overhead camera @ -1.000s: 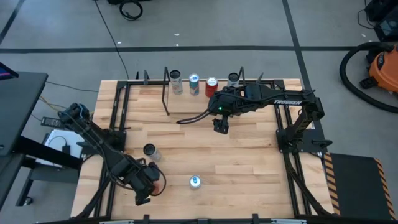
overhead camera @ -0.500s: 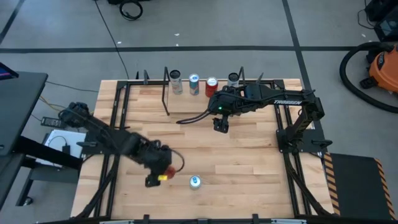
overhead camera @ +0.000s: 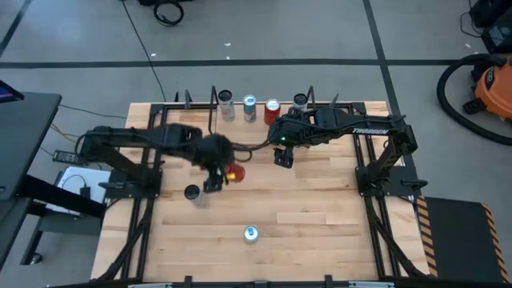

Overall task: Place canned beverage on shelf
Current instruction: Align the red and black soda can with the red and black soda can on the shelf

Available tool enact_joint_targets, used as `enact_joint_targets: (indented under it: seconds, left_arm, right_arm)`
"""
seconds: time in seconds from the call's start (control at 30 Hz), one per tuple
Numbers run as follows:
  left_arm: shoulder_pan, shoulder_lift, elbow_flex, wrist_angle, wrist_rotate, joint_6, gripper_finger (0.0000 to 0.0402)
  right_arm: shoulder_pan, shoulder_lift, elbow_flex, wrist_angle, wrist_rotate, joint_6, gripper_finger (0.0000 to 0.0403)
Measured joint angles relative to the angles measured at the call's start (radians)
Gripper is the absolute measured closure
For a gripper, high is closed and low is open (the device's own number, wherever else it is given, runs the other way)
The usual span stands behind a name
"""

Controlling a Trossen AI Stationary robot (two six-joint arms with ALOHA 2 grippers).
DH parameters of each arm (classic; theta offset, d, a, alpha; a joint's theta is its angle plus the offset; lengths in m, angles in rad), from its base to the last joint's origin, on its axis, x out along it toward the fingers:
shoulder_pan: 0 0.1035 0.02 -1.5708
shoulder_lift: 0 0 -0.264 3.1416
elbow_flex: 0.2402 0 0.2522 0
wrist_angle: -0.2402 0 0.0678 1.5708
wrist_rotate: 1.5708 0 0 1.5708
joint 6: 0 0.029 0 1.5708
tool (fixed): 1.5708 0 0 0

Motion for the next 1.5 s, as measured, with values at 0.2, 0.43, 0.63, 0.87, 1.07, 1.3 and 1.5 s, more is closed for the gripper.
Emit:
enact_joint_targets:
  seconds: [0.2,0.43,0.63,0.87,1.07,1.3,1.5]
  left_arm:
    - [0.148,0.001,0.01,-0.007,-0.019,0.13,0.0088]
    - [0.287,0.002,0.01,0.034,-0.012,0.248,0.0088]
    - [0.37,0.002,0.01,0.093,-0.015,0.346,0.0088]
    - [0.451,0.042,0.01,0.117,0.018,0.401,0.0088]
    - [0.464,0.121,0.01,0.144,0.057,0.472,0.0088]
    - [0.47,0.172,0.01,0.128,0.051,0.509,0.0088]
    - [0.484,0.244,0.01,0.102,0.059,0.52,0.0088]
  right_arm:
    - [-0.003,0.0,0.0,0.005,0.086,0.039,0.0057]
    - [-0.004,0.0,0.0,0.005,0.088,0.119,0.0057]
    - [-0.004,0.0,0.0,0.003,0.087,0.18,0.0057]
    - [0.013,0.0,0.0,0.001,0.113,0.263,0.0057]
    - [0.043,0.0,0.0,-0.069,0.183,0.326,0.0057]
    - [0.045,0.0,0.0,-0.153,0.198,0.408,0.0057]
    - [0.049,0.0,0.0,-0.153,0.193,0.419,0.0057]
